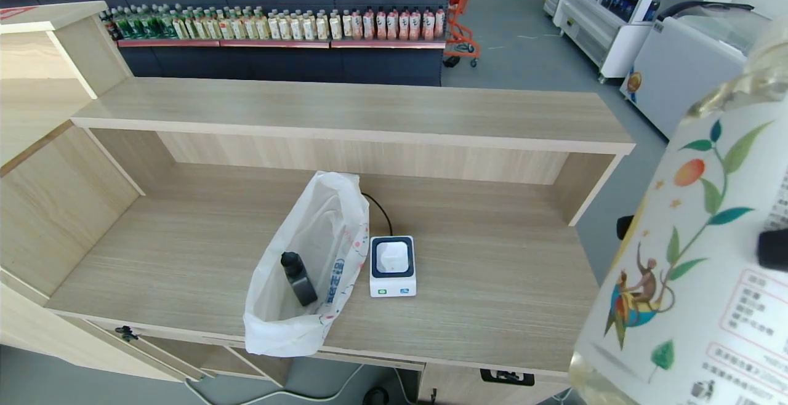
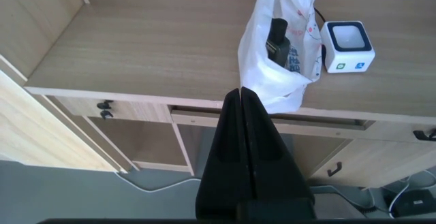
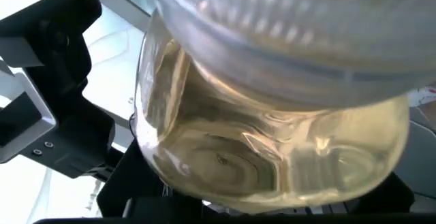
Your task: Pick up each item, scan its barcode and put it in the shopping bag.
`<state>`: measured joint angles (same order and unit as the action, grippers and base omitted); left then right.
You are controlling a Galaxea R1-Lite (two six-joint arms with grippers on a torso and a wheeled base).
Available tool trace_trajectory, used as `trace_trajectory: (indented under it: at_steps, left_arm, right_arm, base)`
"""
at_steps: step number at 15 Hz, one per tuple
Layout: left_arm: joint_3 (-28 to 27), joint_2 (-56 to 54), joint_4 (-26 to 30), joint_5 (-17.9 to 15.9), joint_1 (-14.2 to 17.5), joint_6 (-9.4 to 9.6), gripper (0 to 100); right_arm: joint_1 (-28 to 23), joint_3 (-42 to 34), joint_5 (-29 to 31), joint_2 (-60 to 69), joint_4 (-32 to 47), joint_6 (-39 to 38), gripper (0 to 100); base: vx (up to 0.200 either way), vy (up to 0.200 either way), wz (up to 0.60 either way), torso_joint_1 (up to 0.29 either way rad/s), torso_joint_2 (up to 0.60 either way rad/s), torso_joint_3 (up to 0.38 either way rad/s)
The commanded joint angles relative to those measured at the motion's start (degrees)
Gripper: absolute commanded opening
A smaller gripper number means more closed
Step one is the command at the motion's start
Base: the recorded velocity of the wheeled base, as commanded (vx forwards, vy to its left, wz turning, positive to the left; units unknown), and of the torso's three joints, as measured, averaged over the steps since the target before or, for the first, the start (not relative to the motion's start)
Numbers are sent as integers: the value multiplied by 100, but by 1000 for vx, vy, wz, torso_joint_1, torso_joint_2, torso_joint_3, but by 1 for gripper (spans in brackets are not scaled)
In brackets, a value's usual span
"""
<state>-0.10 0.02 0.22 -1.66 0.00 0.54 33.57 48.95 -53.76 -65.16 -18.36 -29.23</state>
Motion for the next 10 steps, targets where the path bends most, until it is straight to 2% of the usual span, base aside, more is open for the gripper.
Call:
trace_trajectory:
  at_steps: [1, 4, 10]
  left_arm:
    - [1, 6, -4, -1, 0, -1, 0]
    - [1, -2, 4, -1, 0, -1, 0]
    - [1, -2, 4, -1, 0, -1, 0]
  right_arm:
    - [273, 10, -3, 117, 78, -3, 0]
    - [413, 1, -3, 188, 184, 5, 0]
    - [378, 1, 15, 188, 192, 5, 0]
  base:
    - [0, 0, 0, 0, 0, 0]
    - [0, 0, 0, 0, 0, 0]
    - [0, 0, 0, 0, 0, 0]
